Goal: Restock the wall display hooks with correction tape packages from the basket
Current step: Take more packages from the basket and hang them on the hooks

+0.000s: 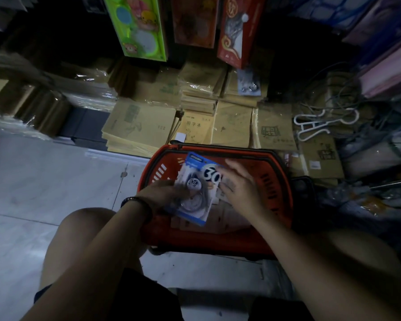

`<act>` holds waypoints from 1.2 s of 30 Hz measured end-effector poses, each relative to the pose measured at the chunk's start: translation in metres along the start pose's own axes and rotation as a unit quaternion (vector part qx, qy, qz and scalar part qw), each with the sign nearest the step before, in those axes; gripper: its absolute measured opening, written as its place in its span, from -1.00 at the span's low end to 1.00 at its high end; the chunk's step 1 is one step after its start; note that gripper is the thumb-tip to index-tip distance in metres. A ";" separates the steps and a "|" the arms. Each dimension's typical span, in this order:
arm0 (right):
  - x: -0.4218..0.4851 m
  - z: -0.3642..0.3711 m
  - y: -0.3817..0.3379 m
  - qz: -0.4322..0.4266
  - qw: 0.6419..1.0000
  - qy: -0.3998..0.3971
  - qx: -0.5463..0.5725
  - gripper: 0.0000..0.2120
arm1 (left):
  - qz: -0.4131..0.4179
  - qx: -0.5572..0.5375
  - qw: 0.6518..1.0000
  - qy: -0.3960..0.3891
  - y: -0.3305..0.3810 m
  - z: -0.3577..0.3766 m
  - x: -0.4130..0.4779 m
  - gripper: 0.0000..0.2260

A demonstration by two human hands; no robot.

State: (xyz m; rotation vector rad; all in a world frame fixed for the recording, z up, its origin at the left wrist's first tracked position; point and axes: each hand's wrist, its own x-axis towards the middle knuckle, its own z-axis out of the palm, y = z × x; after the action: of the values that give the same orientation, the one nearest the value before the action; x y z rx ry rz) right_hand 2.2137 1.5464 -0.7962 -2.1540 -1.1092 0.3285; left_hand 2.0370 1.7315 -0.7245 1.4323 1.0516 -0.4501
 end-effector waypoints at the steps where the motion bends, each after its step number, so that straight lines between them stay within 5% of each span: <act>1: -0.005 0.005 0.005 0.076 0.997 -0.029 -0.010 -0.49 | 0.009 0.022 1.000 0.007 -0.004 0.000 0.006 -0.35; 5: -0.028 0.032 0.045 0.291 0.921 -0.249 -0.078 -0.42 | 0.042 0.123 0.991 0.036 -0.003 0.005 0.008 -0.59; 8: -0.050 0.067 0.096 0.309 0.891 -0.316 -0.108 -0.36 | 0.059 0.182 0.980 0.051 -0.007 0.008 0.018 -0.62; 11: -0.055 0.063 0.077 0.285 0.897 -0.317 -0.115 -0.53 | 0.057 0.182 0.978 0.079 -0.010 0.006 0.027 -0.62; 21: -0.055 0.044 0.062 0.483 0.861 -0.155 -0.044 -0.67 | 0.084 0.146 0.978 0.120 -0.009 0.009 0.032 -0.63; 25: -0.055 0.032 0.067 0.525 0.844 -0.093 0.050 -0.89 | 0.095 0.118 0.981 0.123 -0.009 0.012 0.027 -0.64; 32: -0.061 -0.032 -0.021 0.451 0.860 0.062 0.233 -0.77 | 0.125 0.043 0.981 0.142 -0.015 0.028 0.008 -0.50; 36: -0.067 -0.064 -0.066 0.361 0.881 0.127 0.279 -0.81 | 0.225 0.022 0.955 0.191 0.005 0.037 -0.030 -0.39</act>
State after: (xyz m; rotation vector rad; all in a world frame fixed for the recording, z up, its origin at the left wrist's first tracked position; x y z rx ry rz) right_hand 2.1642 1.4912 -0.7101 -1.9115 0.0059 0.5900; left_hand 2.0375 1.6880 -0.7047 1.7828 0.9747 0.1417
